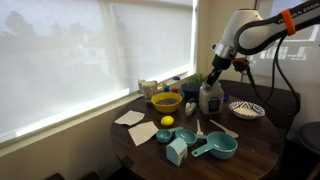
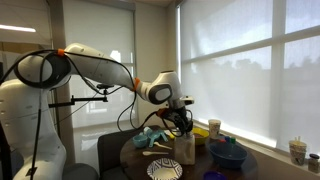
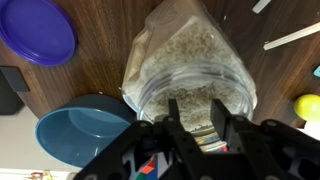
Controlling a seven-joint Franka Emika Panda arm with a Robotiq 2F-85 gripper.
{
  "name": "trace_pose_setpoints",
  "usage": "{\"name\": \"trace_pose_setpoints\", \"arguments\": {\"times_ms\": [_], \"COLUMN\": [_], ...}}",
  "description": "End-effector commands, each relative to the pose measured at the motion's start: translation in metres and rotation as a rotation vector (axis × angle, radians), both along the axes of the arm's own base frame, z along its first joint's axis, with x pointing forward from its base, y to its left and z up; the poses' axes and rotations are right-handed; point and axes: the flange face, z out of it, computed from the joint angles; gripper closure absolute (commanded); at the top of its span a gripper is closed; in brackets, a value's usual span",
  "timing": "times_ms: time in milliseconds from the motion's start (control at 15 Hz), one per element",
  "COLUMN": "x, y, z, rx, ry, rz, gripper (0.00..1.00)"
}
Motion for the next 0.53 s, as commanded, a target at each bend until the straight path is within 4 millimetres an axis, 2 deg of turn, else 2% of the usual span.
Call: {"name": "trace_pose_setpoints", "arguments": {"times_ms": [0,333,400,467], "x": [0.0071,0.0094,0.0096,0.0099], "y": [0.0,0.0007,0.0006,0.0006], "z": [-0.0068,-0.0139,-0.0145,-0.0152], "rx": [0.014,0.014,0.014,0.016], "ry": [0.026,0.052,0.055,0.059], "rz": [0.019,0.029,0.031,0.034], "gripper": [0.61,0.6,0.61,0.7]}}
